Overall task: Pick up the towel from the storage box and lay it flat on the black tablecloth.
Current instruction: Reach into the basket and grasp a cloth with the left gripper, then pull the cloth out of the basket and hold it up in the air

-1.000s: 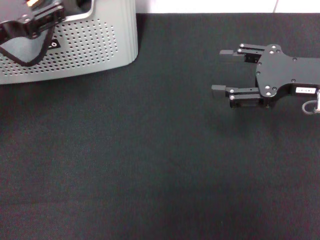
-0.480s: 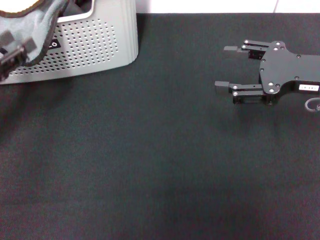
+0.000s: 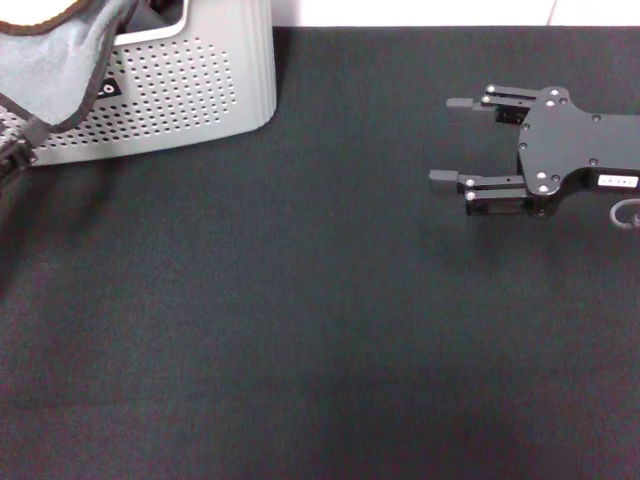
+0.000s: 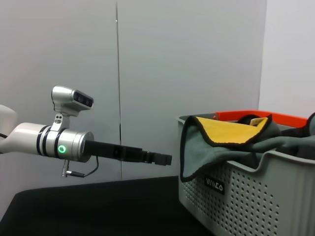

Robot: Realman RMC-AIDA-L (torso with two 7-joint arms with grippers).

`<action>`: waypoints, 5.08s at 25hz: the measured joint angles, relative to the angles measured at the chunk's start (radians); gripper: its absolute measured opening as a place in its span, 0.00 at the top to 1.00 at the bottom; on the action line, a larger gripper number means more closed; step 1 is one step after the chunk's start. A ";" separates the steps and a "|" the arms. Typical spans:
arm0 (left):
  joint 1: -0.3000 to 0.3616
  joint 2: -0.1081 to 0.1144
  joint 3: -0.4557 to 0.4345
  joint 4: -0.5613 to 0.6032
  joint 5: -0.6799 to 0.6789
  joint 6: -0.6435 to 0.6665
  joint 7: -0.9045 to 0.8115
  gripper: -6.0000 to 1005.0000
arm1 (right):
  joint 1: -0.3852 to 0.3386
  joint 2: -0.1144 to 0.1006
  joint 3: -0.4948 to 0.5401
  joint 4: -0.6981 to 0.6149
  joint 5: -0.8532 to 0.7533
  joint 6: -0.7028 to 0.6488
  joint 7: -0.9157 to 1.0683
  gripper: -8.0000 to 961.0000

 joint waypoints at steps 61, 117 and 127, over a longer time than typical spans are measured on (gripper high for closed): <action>-0.081 0.022 -0.025 -0.065 -0.149 0.227 -0.162 0.95 | -0.018 0.003 0.007 0.001 0.001 0.043 -0.019 0.19; -0.347 0.123 0.591 0.415 -0.092 0.601 -0.456 0.97 | 0.026 0.007 -0.131 0.095 0.116 -0.004 -0.229 0.23; -0.371 0.149 0.667 0.525 -0.099 0.602 -0.471 0.97 | 0.059 -0.002 -0.122 0.095 0.043 -0.017 -0.225 0.28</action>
